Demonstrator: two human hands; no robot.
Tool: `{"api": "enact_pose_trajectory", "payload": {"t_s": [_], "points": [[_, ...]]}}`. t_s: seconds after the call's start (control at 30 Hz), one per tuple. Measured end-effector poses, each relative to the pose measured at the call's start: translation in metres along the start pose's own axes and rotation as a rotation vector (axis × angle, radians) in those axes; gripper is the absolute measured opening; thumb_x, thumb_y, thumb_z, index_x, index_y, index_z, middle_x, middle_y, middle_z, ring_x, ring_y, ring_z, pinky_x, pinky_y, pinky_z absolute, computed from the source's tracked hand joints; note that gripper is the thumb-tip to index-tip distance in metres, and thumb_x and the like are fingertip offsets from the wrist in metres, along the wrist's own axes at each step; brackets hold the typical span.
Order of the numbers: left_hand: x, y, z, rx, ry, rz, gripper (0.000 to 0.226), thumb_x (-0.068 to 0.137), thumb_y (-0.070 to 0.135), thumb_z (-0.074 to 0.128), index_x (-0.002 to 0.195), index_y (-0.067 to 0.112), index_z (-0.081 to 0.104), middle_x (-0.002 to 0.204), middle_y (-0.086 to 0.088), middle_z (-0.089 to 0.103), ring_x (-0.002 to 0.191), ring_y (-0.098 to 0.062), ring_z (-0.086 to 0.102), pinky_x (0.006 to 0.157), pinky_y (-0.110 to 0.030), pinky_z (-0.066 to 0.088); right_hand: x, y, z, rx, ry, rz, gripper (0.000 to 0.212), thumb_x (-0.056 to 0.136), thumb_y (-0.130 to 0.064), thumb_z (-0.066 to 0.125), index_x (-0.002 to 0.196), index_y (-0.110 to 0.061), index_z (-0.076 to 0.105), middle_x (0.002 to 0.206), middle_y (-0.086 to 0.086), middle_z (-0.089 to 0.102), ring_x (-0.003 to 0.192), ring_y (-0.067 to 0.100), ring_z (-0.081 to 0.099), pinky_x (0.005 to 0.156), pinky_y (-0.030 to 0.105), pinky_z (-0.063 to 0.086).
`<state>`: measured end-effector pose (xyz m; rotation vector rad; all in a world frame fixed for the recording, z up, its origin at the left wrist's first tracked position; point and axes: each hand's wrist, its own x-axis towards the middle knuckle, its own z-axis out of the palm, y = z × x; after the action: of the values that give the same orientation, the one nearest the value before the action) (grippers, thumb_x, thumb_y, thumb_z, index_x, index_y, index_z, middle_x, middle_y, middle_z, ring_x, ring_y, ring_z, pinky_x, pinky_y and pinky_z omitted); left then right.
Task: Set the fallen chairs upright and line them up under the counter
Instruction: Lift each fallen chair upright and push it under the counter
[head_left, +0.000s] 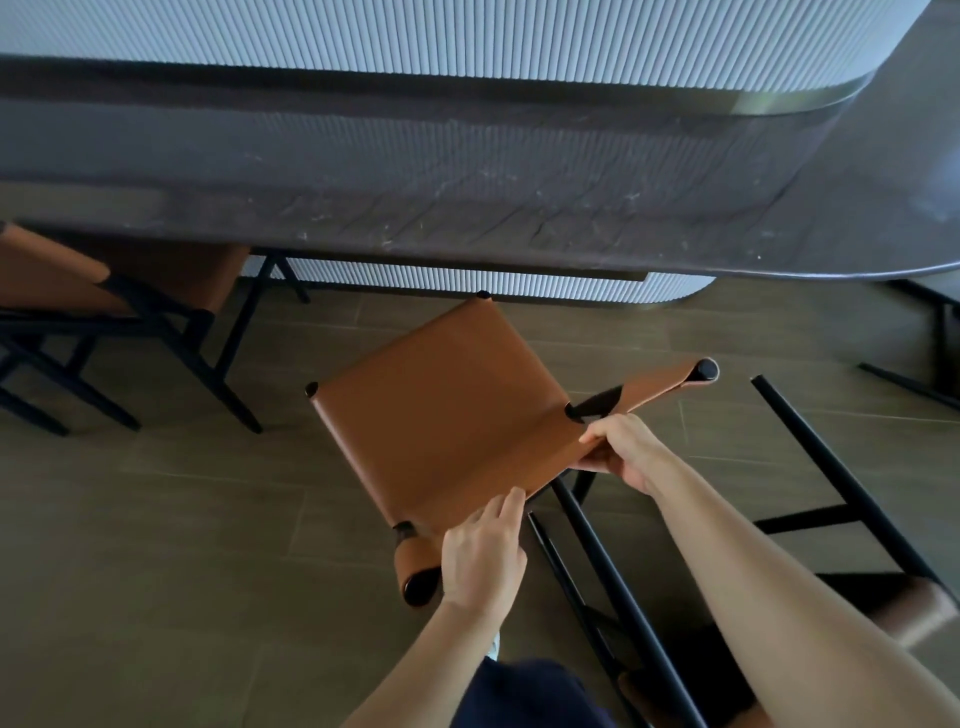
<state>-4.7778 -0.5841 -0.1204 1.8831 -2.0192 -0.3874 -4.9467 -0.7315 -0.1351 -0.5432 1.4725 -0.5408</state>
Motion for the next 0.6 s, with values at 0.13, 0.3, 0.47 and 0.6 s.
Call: {"api": "enact_pose_trajectory", "payload": {"t_s": [0.13,0.3,0.47,0.6], "points": [[0.000,0.003,0.006,0.015,0.019,-0.019,0.064,0.032,-0.007,0.085,0.094,0.008,0.075,0.072,0.005,0.070,0.051,-0.010,0.064,0.041,-0.017,0.046,-0.001,0.002,-0.004,0.024,-0.015,0.022,0.015,0.084,0.014,0.045,0.092,0.006,0.055,0.062,0.016,0.071,0.060,0.026,0.073,0.053,0.033,0.058],[-0.004,0.008,0.010,0.024,0.045,-0.014,0.061,0.037,-0.013,0.076,0.094,0.008,0.074,0.073,0.004,0.070,0.057,-0.012,0.067,0.041,-0.019,0.048,-0.004,0.010,-0.013,0.059,-0.048,0.023,0.017,0.086,0.013,0.045,0.097,0.006,0.055,0.083,0.019,0.071,0.066,0.026,0.074,0.056,0.034,0.059],[-0.004,0.009,0.010,0.033,0.057,-0.044,0.062,0.035,-0.014,0.076,0.092,0.007,0.075,0.075,0.003,0.072,0.056,-0.013,0.067,0.039,-0.019,0.047,-0.004,0.009,-0.015,0.063,-0.094,0.014,0.016,0.087,0.013,0.044,0.091,0.002,0.056,0.068,0.012,0.073,0.064,0.023,0.074,0.057,0.034,0.059],[-0.005,0.013,0.008,0.039,0.072,-0.059,0.061,0.036,-0.015,0.076,0.093,0.008,0.076,0.074,0.004,0.072,0.055,-0.013,0.066,0.039,-0.019,0.044,-0.005,0.011,-0.016,0.082,-0.096,0.018,0.016,0.088,0.012,0.045,0.091,0.002,0.057,0.083,0.018,0.070,0.067,0.024,0.073,0.057,0.033,0.059]]}}
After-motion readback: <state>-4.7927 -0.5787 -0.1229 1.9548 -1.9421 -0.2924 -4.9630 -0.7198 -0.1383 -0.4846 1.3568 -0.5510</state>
